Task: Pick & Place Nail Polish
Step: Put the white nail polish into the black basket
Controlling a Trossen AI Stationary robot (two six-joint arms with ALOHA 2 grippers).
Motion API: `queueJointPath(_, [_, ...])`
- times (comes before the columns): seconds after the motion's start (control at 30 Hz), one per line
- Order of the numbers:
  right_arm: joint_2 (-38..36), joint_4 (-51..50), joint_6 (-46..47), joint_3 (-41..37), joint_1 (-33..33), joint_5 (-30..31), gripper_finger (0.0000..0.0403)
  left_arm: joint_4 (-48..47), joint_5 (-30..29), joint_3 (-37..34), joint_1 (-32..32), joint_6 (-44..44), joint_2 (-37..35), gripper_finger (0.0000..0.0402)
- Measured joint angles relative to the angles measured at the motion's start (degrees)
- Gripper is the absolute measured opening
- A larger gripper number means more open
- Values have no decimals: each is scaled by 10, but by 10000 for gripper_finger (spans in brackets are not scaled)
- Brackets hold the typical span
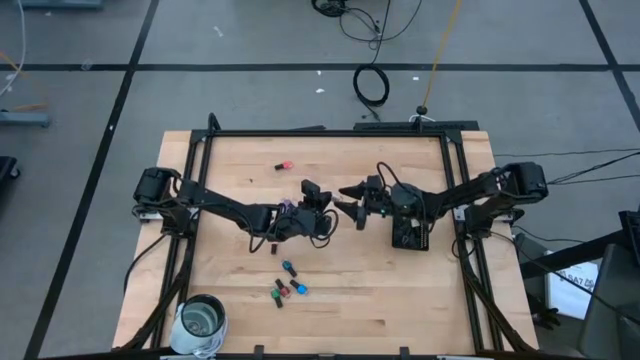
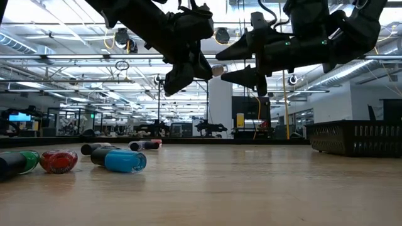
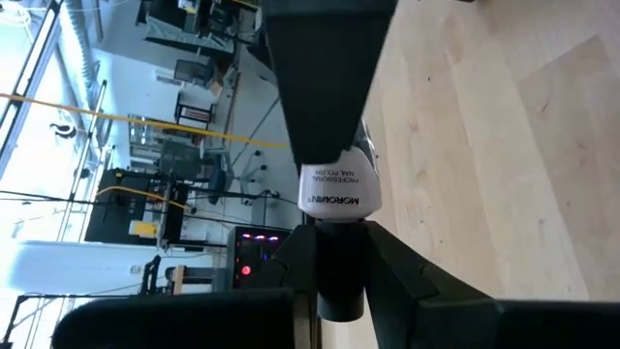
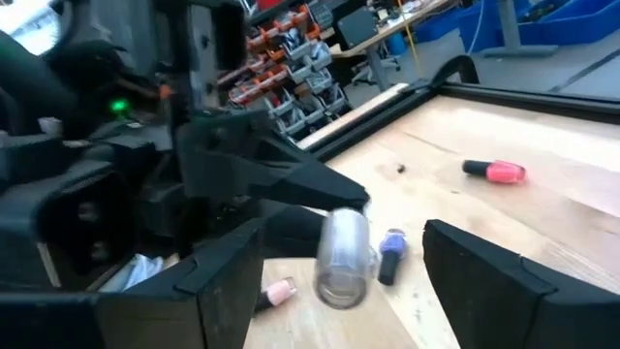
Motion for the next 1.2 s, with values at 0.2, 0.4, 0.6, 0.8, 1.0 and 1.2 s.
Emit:
queueJointPath(0.2, [0,8,-4,0,-3,-28,246,1,0,0,0,-20,0,46])
queueJointPath(0.4, [0,9,-10,0,-7,-28,225,1,0,0,0,-35,0,46])
queueJointPath(0.6, [0,-3,-10,0,-7,-28,207,1,0,0,0,-38,0,46])
queueJointPath(0.8, [0,-4,-11,0,-7,-28,191,3,0,0,-1,-31,0,46])
queueJointPath(1.0, [0,-19,-12,0,-11,-28,169,6,6,0,-3,-29,0,46])
queueJointPath(1.2, [-1,-29,-14,0,-19,-36,145,11,14,-1,-2,-28,1,46])
